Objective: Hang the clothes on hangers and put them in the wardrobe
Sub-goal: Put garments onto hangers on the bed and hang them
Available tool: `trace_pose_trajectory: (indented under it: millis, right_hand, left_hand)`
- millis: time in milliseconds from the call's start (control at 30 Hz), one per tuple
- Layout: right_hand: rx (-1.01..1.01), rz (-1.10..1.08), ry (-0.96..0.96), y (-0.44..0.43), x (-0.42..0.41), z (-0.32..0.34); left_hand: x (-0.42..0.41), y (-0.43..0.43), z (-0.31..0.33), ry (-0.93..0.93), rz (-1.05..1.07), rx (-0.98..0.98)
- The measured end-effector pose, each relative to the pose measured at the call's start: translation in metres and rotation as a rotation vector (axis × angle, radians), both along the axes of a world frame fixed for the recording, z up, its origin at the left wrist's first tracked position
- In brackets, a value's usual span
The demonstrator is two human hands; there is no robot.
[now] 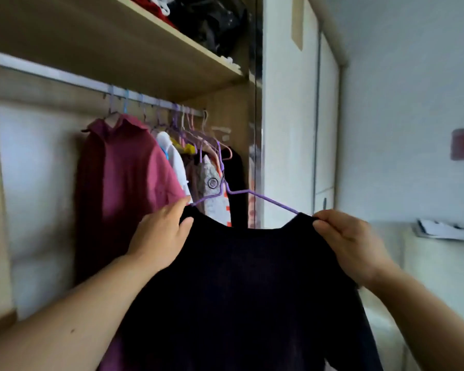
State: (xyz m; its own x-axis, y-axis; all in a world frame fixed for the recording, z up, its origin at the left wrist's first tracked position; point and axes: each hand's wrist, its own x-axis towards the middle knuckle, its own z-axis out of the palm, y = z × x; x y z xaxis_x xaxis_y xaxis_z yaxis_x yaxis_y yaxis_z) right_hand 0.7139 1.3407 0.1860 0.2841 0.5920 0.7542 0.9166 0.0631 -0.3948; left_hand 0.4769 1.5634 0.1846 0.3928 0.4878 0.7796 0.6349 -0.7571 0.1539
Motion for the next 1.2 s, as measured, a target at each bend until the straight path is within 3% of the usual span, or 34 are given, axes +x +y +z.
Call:
trace_pose_trajectory:
  millis: [267,567,967,1200]
  right_hand:
    - [-0.193,-0.437,0.167,-0.130,-0.054,-0.101]
    - [-0.283,-0.882,0.545,-0.271,-0.197,-0.240]
    - [-0.303,-1.294,0.996,-0.493,-0.363,-0.328]
    - [-0.206,-1.454,1.214,-0.604,-0.403,-0.372]
  left_hand:
    - [0.029,-0.043,-0.093,0.079,-0.548,-0.280]
    - [0.008,-0.151,-0.196,0.369,-1.002,-0.518]
    - [0.009,-0.384,-0.285,0.866,-1.410,-0.474]
    - [0.025,-0.526,-0.341,1.065,-1.501,-0.481]
